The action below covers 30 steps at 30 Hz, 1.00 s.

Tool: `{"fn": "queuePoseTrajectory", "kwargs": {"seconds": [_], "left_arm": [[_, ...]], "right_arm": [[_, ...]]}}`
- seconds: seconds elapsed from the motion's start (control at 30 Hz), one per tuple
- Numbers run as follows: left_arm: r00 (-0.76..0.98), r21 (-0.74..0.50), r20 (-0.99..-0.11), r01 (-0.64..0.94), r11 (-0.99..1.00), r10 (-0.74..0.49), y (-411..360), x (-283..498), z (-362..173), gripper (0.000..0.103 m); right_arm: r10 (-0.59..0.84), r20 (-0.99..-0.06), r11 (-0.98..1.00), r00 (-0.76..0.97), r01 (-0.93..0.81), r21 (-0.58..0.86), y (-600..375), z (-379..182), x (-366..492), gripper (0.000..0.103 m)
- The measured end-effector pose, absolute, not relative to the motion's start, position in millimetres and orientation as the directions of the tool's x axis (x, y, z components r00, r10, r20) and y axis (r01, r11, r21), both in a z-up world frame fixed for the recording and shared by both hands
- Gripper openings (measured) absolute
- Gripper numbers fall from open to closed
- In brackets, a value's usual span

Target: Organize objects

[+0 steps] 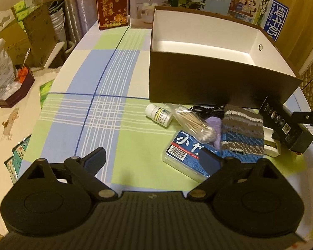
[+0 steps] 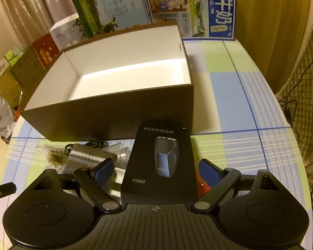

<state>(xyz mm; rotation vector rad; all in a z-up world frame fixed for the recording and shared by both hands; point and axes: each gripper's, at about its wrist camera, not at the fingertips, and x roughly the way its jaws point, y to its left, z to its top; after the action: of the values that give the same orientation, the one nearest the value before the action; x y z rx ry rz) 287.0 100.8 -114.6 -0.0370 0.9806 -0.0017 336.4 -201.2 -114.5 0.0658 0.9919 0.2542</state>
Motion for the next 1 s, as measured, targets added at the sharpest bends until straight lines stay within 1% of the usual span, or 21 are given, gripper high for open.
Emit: {"fn": "queuePoseTrajectory", "kwargs": {"seconds": [0.4,0.47,0.53,0.8,1.0], "left_arm": [[0.529,-0.020,-0.849,-0.049,0.999,0.010,94,293,-128,0.093],[0.524,-0.017,-0.851,-0.050,0.999,0.012,92,294,-130,0.093],[0.519,-0.014,-0.854,-0.048,0.999,0.013,90,294,-132,0.093],[0.498,-0.024,-0.867,-0.046,0.999,0.002,78,301,-145,0.093],[0.480,-0.039,-0.877,-0.037,0.999,-0.017,65,314,-158,0.093]], "right_arm": [[0.213,-0.866,0.973,0.452,-0.182,0.144,-195,-142,361,0.087],[0.205,-0.873,0.974,0.443,-0.180,0.137,-194,-144,364,0.085],[0.209,-0.878,0.973,0.431,-0.182,0.143,-194,-146,365,0.080],[0.188,-0.867,0.974,0.462,-0.199,0.105,-196,-143,355,0.077],[0.181,-0.857,0.982,0.483,-0.139,0.129,-215,-136,346,0.077]]}}
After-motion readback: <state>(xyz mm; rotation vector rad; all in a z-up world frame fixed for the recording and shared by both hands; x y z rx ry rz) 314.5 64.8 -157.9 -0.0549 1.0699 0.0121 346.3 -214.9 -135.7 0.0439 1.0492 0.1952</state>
